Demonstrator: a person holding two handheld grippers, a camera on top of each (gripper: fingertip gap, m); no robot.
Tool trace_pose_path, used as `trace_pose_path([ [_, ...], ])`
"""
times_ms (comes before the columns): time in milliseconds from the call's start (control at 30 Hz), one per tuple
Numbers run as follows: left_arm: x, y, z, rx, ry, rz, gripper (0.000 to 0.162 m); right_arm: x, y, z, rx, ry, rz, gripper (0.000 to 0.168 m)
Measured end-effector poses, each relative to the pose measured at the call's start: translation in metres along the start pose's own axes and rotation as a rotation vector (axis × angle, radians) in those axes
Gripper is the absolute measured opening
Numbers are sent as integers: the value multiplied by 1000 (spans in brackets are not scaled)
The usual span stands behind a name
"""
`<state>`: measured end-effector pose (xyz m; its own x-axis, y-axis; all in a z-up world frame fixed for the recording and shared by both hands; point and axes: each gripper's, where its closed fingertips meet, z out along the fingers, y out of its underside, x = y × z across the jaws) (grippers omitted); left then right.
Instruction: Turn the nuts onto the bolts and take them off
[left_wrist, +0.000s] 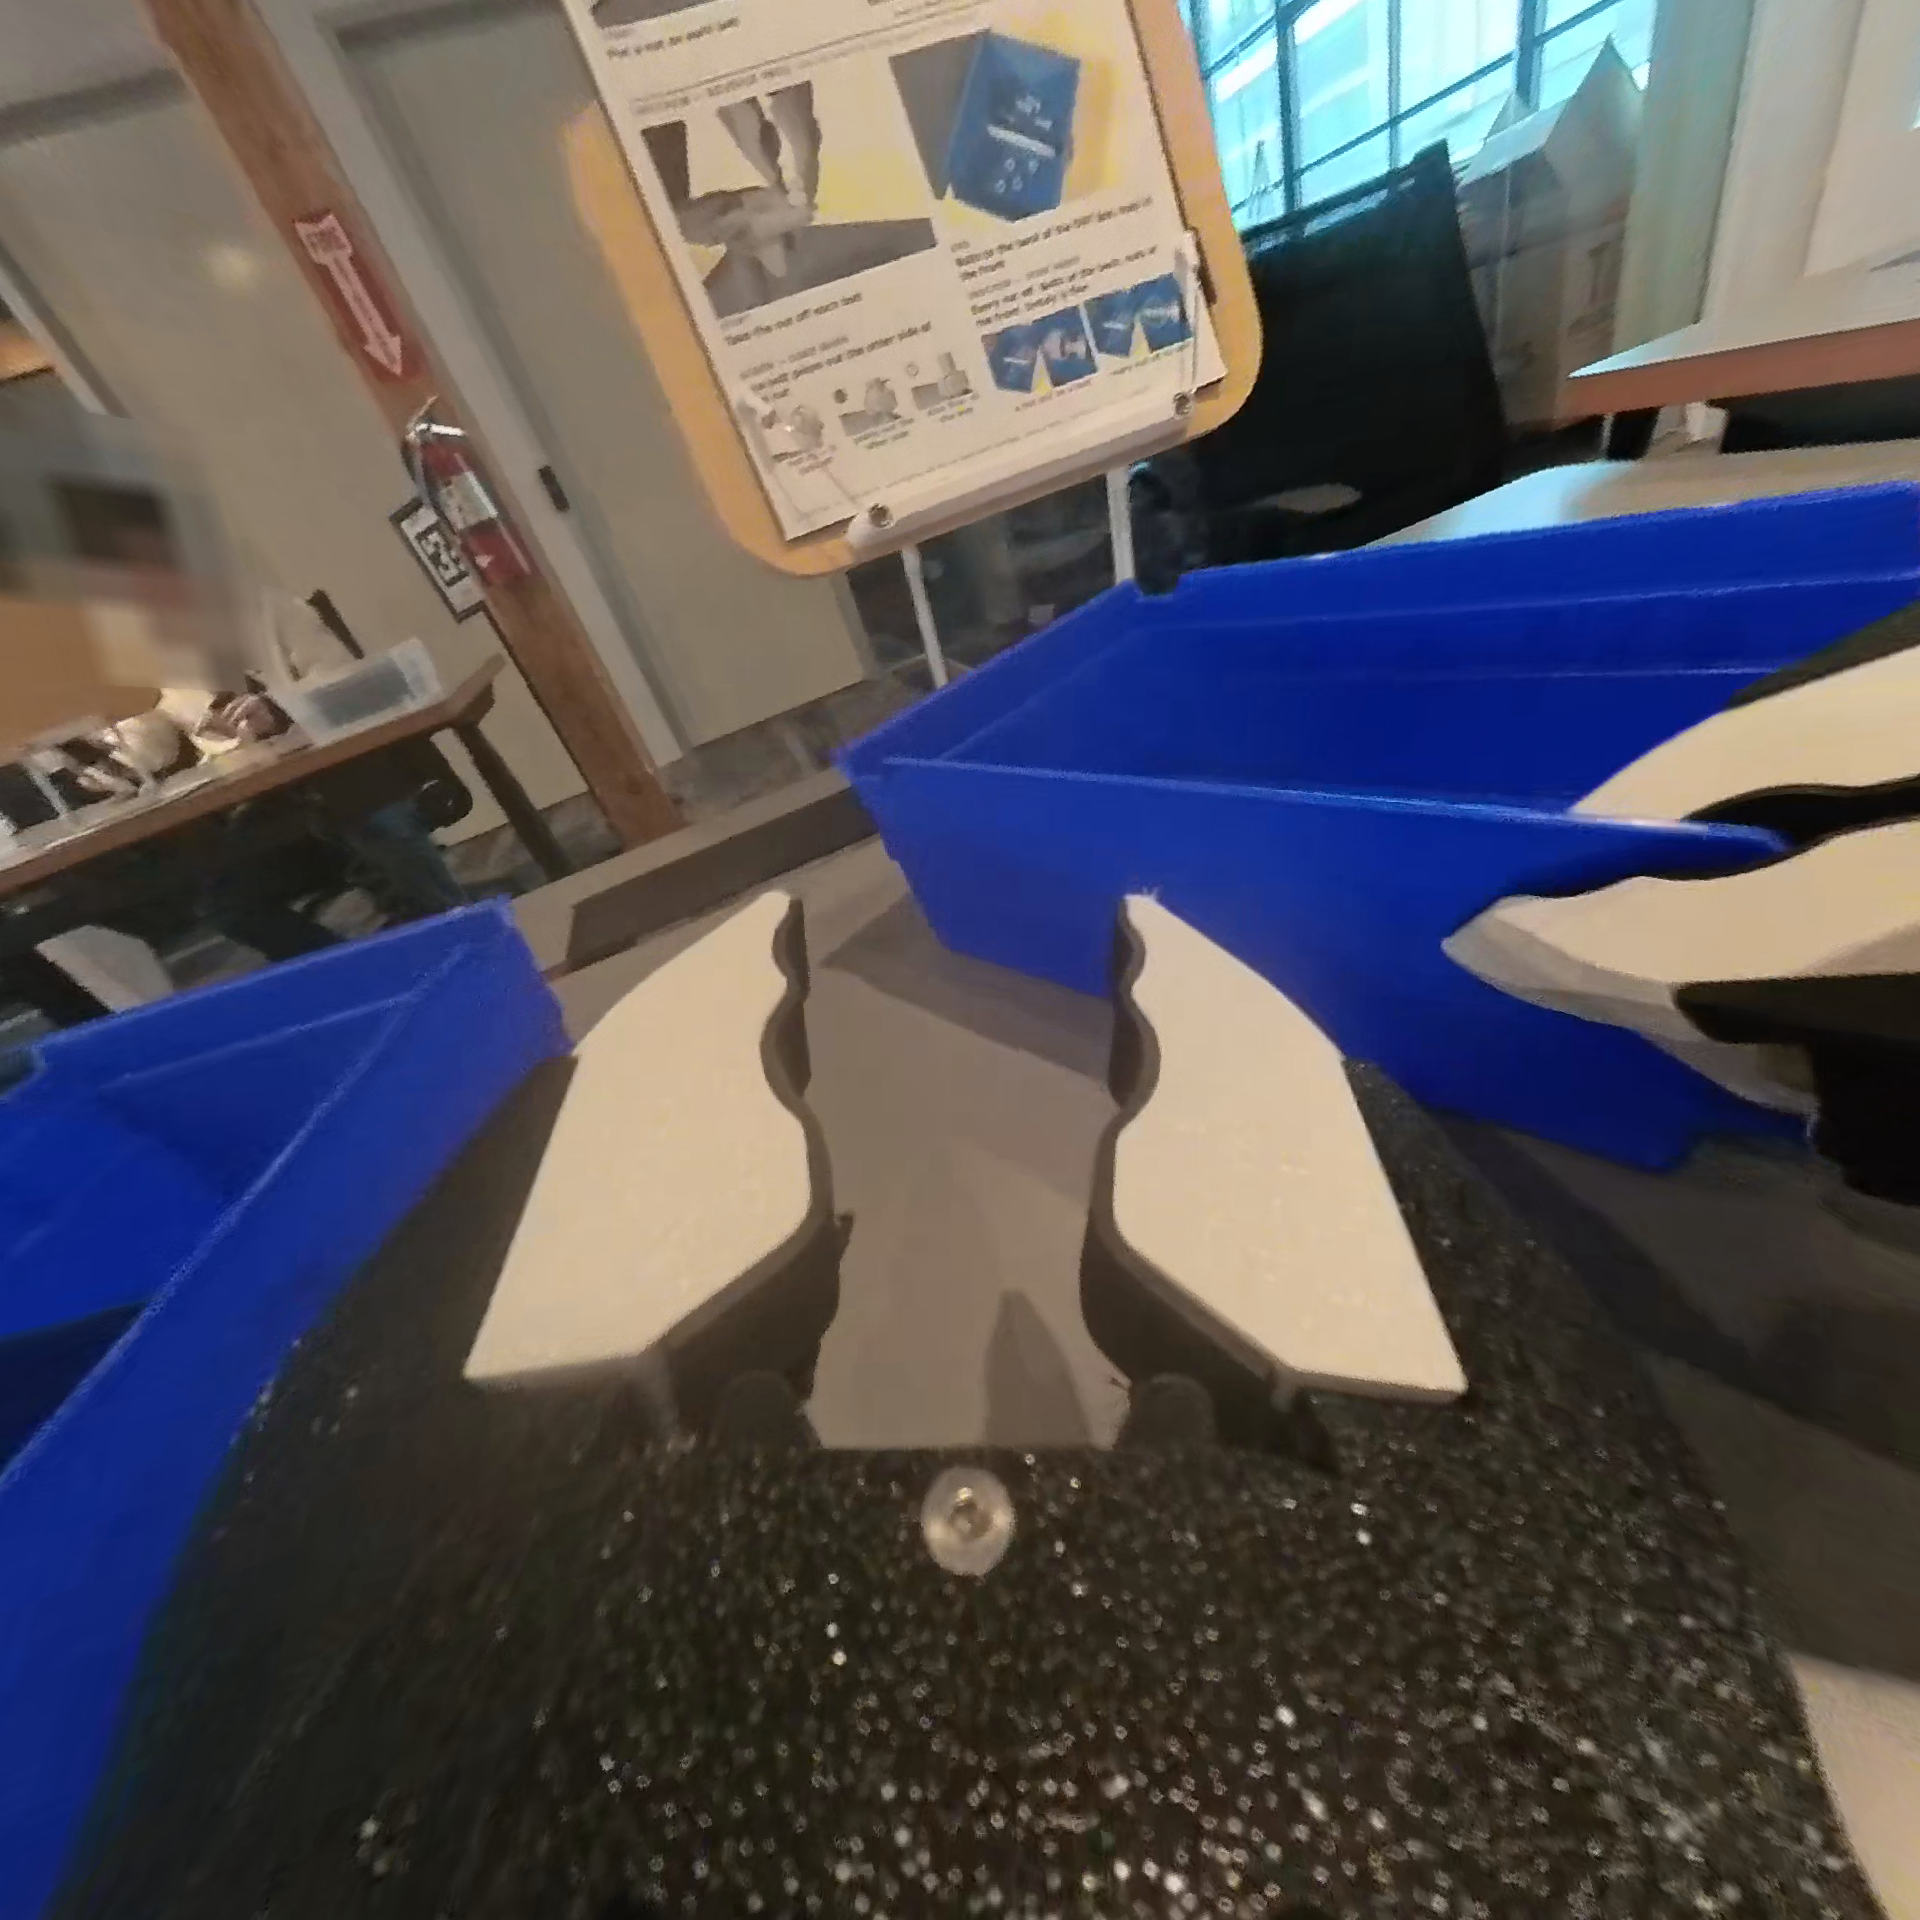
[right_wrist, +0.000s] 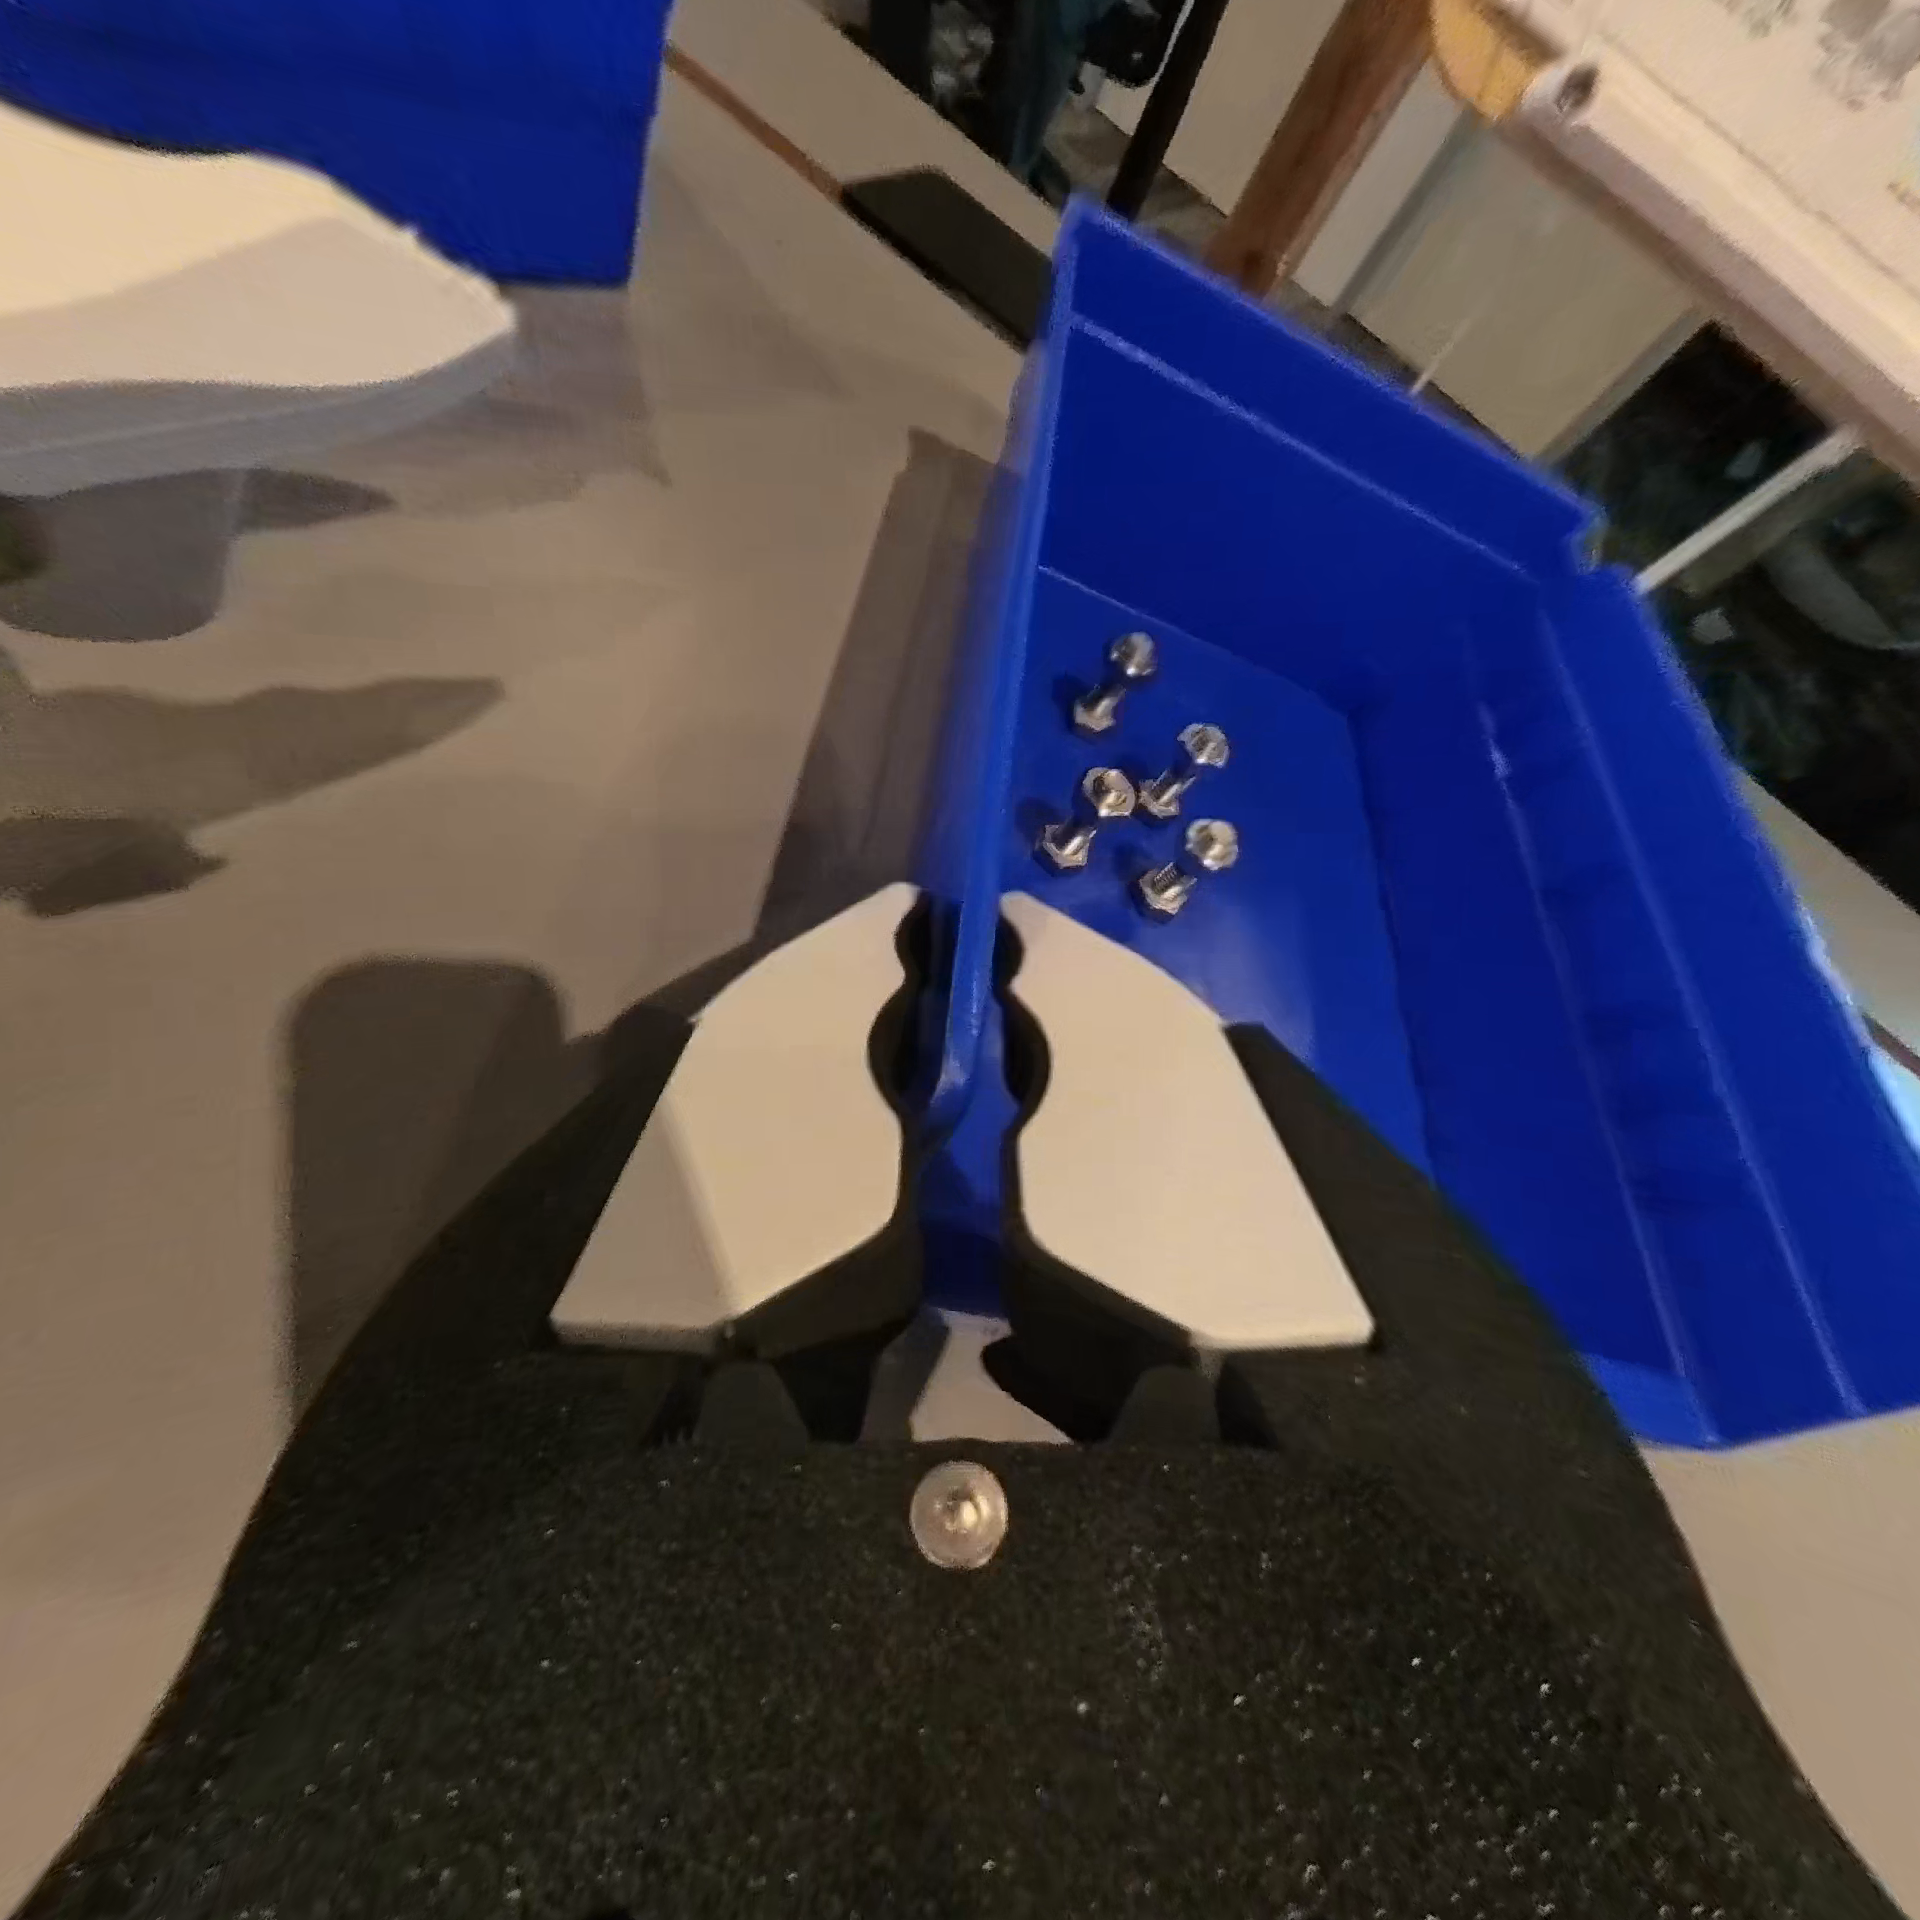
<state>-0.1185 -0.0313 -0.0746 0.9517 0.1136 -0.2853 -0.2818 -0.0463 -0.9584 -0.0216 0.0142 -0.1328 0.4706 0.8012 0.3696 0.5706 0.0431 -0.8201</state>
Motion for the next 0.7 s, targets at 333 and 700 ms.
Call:
trace_pose_path([
  [333, -96, 9, -68, -193, -148, -8, 67, -4, -49, -50, 262, -39, -36, 35],
  [700, -154, 95, -78, -685, -111, -122, 57, -18, -45, -54, 292, -173, 17, 33],
])
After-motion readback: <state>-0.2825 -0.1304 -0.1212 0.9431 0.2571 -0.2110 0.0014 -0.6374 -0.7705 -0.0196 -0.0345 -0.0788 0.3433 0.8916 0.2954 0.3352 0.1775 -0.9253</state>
